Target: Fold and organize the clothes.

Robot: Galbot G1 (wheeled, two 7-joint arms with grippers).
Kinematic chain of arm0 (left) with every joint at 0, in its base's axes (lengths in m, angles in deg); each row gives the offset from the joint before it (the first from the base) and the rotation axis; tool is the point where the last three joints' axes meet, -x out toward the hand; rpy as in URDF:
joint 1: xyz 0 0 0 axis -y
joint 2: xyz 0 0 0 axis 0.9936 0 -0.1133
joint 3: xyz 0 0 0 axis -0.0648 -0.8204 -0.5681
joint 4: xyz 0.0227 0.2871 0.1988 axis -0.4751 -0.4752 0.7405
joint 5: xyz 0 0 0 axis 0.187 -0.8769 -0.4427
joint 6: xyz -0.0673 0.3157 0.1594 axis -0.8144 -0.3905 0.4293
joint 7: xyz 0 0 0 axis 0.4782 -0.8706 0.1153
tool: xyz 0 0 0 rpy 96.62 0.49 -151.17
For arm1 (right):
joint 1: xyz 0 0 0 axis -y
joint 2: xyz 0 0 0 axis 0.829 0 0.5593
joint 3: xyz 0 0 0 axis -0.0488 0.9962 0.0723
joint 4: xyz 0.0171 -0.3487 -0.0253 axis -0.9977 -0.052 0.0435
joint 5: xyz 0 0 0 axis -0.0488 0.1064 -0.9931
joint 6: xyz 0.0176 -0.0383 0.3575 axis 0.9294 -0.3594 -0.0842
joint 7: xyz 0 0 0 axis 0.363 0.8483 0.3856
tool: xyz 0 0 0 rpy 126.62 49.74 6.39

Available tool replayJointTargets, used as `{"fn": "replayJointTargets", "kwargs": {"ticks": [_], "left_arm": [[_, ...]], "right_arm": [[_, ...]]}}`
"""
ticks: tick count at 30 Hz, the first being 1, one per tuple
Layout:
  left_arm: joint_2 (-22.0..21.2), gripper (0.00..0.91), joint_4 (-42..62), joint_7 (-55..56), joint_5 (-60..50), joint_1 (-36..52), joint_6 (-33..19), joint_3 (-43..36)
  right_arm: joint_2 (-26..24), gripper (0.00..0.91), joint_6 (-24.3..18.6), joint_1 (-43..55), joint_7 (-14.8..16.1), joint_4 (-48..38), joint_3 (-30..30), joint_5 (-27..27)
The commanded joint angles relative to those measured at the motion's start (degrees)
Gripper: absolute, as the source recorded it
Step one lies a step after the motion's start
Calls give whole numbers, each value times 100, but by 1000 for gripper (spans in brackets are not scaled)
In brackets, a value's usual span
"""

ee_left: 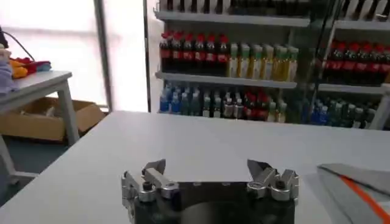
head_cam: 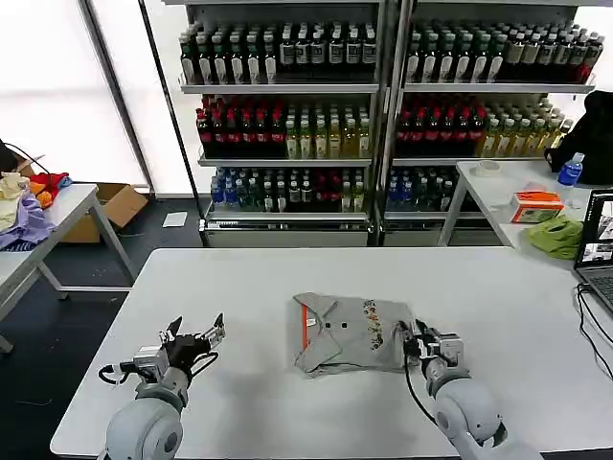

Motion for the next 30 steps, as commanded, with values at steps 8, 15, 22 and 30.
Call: {"fn": "replayJointTargets", "kwargs": {"ticks": [8, 15, 22, 30], "left_arm": [[-98, 907, 74, 10, -37, -28, 18, -154], [-133, 907, 71, 8, -35, -68, 12, -176], [-110, 907, 27, 8, -39, -137, 13, -149], [-74, 907, -64, 1, -16, -208, 8, -28]], "right_arm": [[-238, 907, 37, -1183, -686, 1806, 300, -1112], [-123, 907, 29, -1412, -921, 1385, 172, -1925], [108, 907, 32, -1230, -894, 1113, 157, -2167], [77, 907, 32, -1294, -1011, 950, 46, -2384]]}}
